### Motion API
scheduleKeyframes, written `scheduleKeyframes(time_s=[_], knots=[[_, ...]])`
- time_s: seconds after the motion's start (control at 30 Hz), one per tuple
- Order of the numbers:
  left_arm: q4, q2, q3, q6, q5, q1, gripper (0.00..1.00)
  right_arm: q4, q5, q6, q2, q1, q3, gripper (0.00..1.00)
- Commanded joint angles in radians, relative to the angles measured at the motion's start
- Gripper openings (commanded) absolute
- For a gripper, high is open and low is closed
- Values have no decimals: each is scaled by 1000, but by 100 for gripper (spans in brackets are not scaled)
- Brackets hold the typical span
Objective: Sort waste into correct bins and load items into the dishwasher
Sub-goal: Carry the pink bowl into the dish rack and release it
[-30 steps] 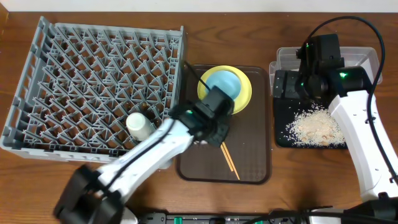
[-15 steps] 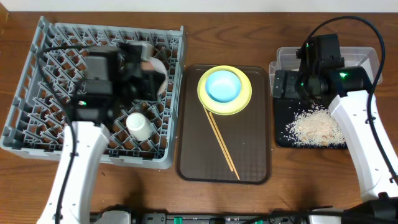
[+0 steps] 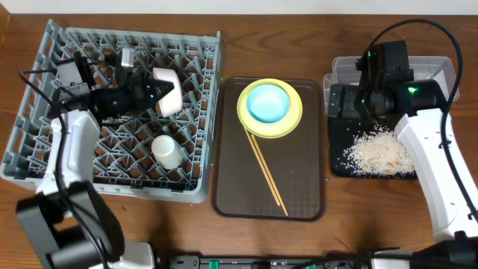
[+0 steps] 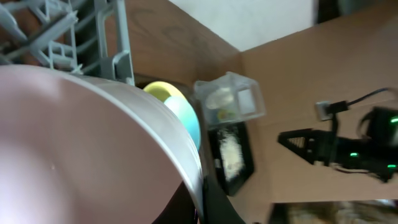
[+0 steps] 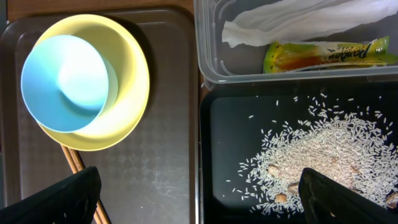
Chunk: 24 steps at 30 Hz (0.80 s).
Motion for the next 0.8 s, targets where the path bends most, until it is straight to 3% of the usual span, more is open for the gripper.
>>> scheduleKeyframes(time_s=[0.0, 0.2, 0.27, 0.4, 0.47, 0.57, 0.63, 0.77], knots=[[3, 57, 13, 10, 136, 51, 8, -1, 14, 12, -2, -8, 15, 99], [-13, 100, 13, 10, 127, 134, 9, -5, 14, 12, -2, -8, 15, 99], [-41, 101, 13, 10, 61, 159, 25, -5, 14, 12, -2, -8, 15, 99], [-129, 101, 13, 11, -141, 194, 48, -5, 14, 12, -2, -8, 15, 99], [-177, 101, 13, 11, -255, 212, 51, -5, 14, 11, -2, -8, 15, 99], [-221, 101, 13, 11, -344, 240, 63, -5, 14, 4, -2, -8, 15, 99], [-232, 101, 13, 11, -345, 261, 73, -5, 14, 4, -2, -8, 15, 99], [-242, 87, 13, 10, -346, 298, 82, -5, 14, 4, -2, -8, 15, 99]])
